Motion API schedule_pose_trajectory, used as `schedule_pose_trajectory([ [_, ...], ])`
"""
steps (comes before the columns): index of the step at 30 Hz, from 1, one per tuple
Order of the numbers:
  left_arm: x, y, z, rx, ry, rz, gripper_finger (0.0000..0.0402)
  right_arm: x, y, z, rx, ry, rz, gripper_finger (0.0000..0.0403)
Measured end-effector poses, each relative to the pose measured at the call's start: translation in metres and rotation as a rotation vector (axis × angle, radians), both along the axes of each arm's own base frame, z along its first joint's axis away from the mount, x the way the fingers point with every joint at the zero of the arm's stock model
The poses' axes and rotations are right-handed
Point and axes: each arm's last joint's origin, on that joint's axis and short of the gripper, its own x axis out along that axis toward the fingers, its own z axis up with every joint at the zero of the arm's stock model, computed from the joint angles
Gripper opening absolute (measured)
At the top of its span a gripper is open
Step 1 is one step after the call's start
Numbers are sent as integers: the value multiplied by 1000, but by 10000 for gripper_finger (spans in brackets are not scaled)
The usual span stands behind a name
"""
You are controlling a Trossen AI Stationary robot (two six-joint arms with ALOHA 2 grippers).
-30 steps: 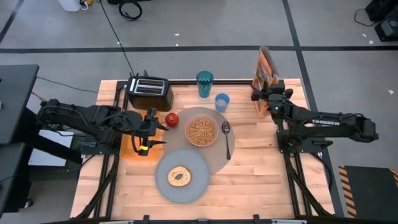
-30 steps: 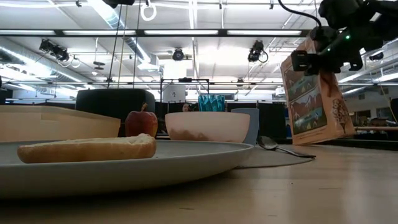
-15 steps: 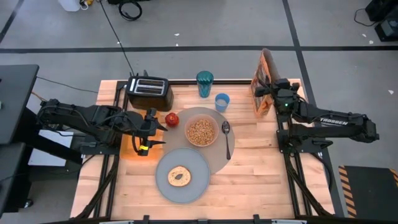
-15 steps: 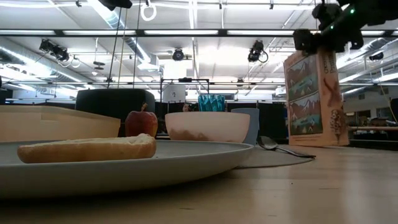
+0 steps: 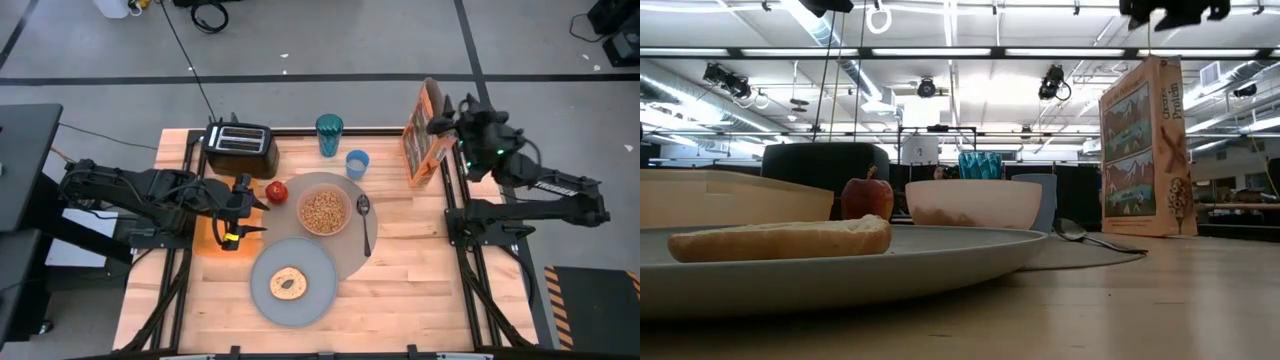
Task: Arrange a breakfast setting
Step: Return to Home Position
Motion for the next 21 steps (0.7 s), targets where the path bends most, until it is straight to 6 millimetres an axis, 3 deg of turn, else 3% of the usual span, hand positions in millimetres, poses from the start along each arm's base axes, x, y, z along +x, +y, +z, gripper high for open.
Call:
schedule_pose_trajectory([
  [4,0,0,0,0,0,0,243,-5,6,23,-25,-42,58,259],
  [8,0,0,0,33,-8,-21,243,-1,14,29,-53,-57,253,248],
  [11,2,0,2,44,-32,-31,243,8,23,26,-59,-46,511,234],
  [16,3,0,4,42,-48,-32,243,31,46,19,-46,-10,1114,199],
  [21,9,-2,0,53,-38,-40,243,63,75,3,85,35,1581,169],
])
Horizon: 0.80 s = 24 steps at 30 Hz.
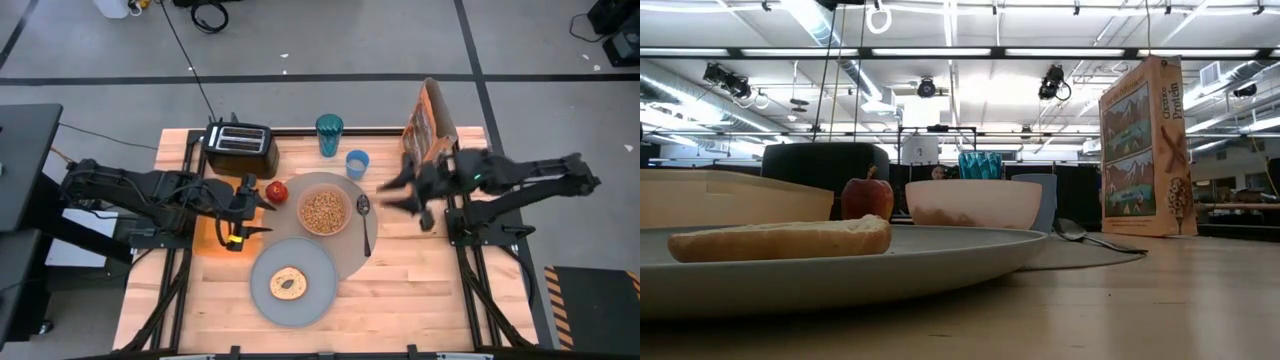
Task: Arrange a breakfast setting
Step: Return to Home Position
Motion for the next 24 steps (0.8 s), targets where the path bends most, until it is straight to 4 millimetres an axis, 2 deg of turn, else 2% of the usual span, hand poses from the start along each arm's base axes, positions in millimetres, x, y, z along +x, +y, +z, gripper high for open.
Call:
schedule_pose_trajectory([
  [3,7,-1,-3,11,8,-7,242,21,18,-16,0,102,114,156],
  [6,14,-3,-5,26,-5,-18,242,40,35,-30,-36,155,134,145],
  [10,15,-3,-5,58,-8,-56,242,63,55,-45,-80,122,124,121],
  [14,18,-5,0,36,-123,-105,242,82,67,-78,-110,74,145,86],
  [17,21,-6,-19,22,-164,-135,242,89,70,-106,-109,72,146,55],
  [21,23,-2,-60,4,-190,-107,242,94,67,-136,-65,64,127,13],
  [24,22,5,-84,-27,-216,-61,242,91,62,-152,-37,74,110,8],
])
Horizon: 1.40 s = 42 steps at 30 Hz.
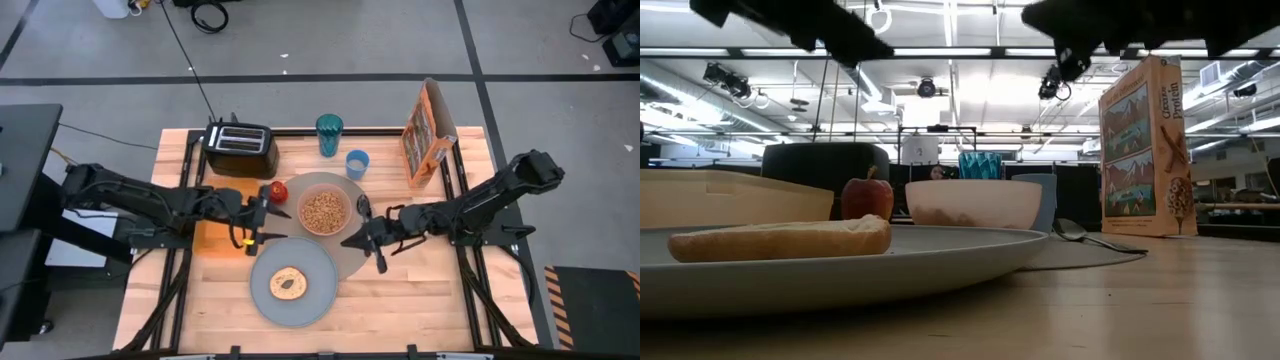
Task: Arrange a breakfast setting
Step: Return to Home Position
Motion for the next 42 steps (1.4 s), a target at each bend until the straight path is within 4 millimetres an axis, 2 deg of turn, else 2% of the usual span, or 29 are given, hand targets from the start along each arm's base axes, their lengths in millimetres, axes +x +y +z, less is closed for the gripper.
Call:
schedule_pose_trajectory([
  [3,-6,8,-7,-29,4,43,242,-10,-9,-6,18,14,-23,20],
  [7,-22,18,9,-36,-56,82,242,-32,-24,2,62,-26,-32,23],
  [11,-47,27,23,-41,-96,123,242,-59,-34,9,80,-89,-28,12],
  [16,-81,31,30,-75,-88,153,242,-93,-38,20,94,-205,22,8],
  [19,-96,31,34,-87,-163,157,242,-111,-40,18,92,-248,45,15],
  [24,-110,33,7,-94,-298,181,242,-129,-42,-6,74,-257,32,14],
  [28,-114,35,-22,-83,-325,242,242,-137,-45,-33,83,-209,-17,7],
  [31,-118,36,-34,-75,-329,286,242,-139,-48,-43,121,-169,-40,6],
  [38,-133,37,-37,-66,-363,303,242,-142,-61,-21,91,-140,-68,6],
  [42,-141,38,-40,-80,-351,323,242,-150,-66,-22,57,-184,-98,8],
])
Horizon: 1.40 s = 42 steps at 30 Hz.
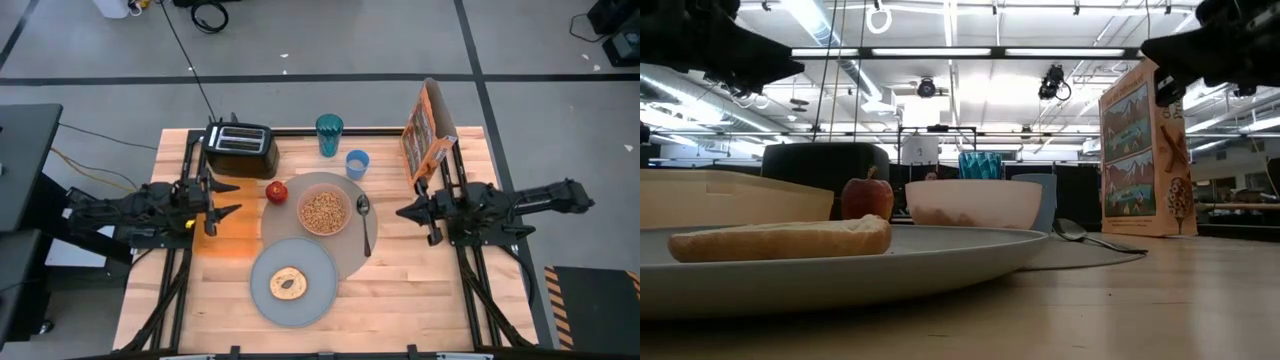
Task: Arrange a breakfast setting
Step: Return to Home Position
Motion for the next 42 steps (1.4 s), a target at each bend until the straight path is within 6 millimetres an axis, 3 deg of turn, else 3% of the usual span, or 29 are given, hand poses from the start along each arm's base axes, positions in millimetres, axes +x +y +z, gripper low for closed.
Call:
schedule_pose_trajectory([
  [4,-5,0,-4,-14,19,1,242,-7,-1,-17,-82,-45,-21,8],
  [10,-3,0,-8,-12,8,4,242,-14,-3,-17,-69,-56,-65,8],
  [16,13,0,-44,-2,-78,7,242,-14,-3,-23,-9,14,-64,9],
  [20,14,-1,-45,3,-67,-22,242,-14,-6,-24,-44,28,-154,9],
  [26,14,-3,-44,52,-62,-76,236,-13,-6,-29,121,82,-177,9],
  [32,14,-3,-45,54,-56,-86,184,-14,-8,-26,97,45,-196,9],
  [42,15,-8,-47,0,-49,-259,65,-18,-9,-27,5,40,-229,9],
])
